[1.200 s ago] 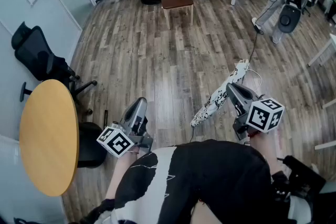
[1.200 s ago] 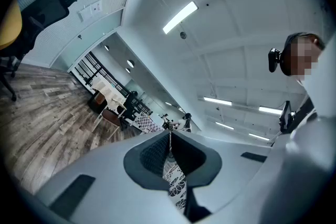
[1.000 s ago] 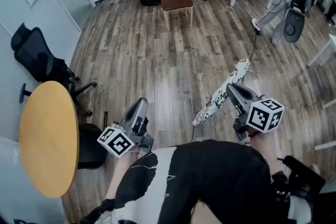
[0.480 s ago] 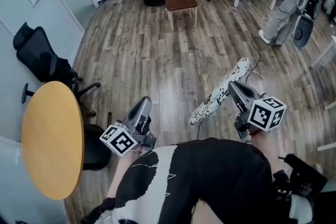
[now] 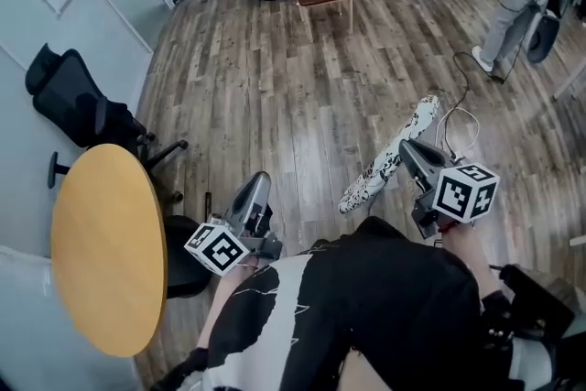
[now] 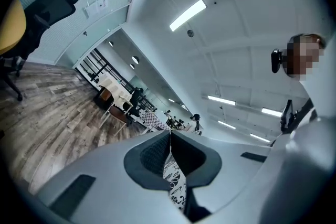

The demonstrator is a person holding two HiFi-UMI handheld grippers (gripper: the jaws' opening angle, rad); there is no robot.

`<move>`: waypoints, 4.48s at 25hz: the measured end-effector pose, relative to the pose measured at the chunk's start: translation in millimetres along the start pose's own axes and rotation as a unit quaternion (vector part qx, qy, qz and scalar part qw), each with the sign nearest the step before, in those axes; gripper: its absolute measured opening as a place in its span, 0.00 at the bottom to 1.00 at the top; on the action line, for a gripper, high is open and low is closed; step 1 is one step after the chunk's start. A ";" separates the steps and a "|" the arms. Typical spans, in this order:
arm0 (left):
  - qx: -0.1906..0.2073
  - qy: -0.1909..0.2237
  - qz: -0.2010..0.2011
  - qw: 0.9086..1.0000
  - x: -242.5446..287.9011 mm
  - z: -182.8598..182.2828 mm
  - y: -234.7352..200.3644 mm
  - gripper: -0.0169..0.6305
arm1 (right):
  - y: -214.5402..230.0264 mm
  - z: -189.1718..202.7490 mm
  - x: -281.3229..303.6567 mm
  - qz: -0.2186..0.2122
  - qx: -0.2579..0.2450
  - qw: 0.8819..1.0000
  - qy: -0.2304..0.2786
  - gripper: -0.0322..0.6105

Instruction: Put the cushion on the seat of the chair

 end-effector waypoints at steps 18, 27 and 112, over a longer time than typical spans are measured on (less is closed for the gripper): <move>-0.016 -0.037 -0.011 0.999 109.8 -6.0 -58.6 0.05 | 67.1 -44.7 107.2 -0.003 0.016 0.999 -0.035 0.09; -0.020 -0.017 -0.013 1.000 230.4 -28.5 -84.7 0.05 | 142.5 -118.9 182.0 -0.021 0.009 0.999 -0.047 0.09; -0.072 -0.073 -0.002 0.995 860.4 -247.9 -462.5 0.05 | 447.9 -427.7 759.3 0.001 0.075 0.994 -0.077 0.09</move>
Point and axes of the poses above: the fingertips, and each gripper's own axes: x forward along the fingers, y to its right, z out of its underside, the point moved 5 cm from there along -x, backward along the fingers, and after that the axes turned 2 degrees about y, right-handed, at the moved point
